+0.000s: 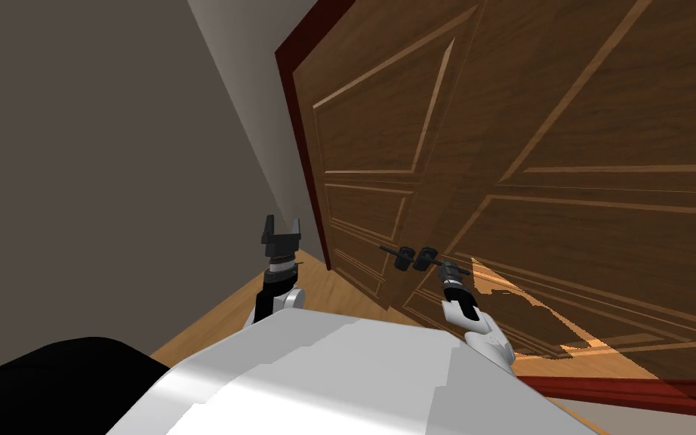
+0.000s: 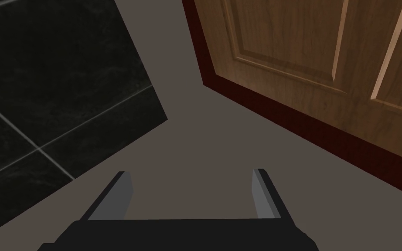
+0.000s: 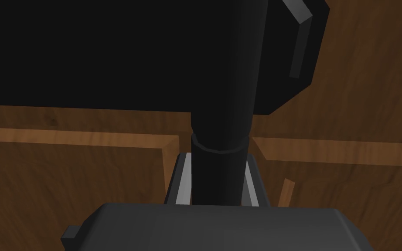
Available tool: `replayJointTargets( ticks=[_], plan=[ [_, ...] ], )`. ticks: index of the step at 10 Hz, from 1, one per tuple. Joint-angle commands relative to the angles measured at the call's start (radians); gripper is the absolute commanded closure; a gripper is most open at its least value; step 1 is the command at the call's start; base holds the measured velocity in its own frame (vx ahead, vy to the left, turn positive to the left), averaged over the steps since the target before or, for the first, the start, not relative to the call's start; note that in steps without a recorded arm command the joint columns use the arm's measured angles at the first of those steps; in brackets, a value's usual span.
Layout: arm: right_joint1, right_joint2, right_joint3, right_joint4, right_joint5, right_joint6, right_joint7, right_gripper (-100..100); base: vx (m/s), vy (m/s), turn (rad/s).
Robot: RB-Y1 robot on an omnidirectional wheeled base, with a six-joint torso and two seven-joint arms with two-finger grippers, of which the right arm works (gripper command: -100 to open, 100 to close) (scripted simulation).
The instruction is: Pull the door open
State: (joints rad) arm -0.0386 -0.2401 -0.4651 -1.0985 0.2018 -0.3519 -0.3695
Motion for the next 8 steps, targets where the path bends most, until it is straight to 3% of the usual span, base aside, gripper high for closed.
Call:
replayJointTargets(
  ticks=[1,4,8],
  plan=[
    [0.017,-0.015,-0.008,-0.003,-0.002,0.007,-0.006,100,-0.171,-0.014,0.016],
    [0.026,-0.032,0.013,-0.003,-0.002,0.002,-0.027,100,-0.201,-0.001,0.079],
    [0.025,-0.046,0.075,-0.006,0.001,-0.011,-0.063,100,-0.213,-0.024,0.117]
  ],
)
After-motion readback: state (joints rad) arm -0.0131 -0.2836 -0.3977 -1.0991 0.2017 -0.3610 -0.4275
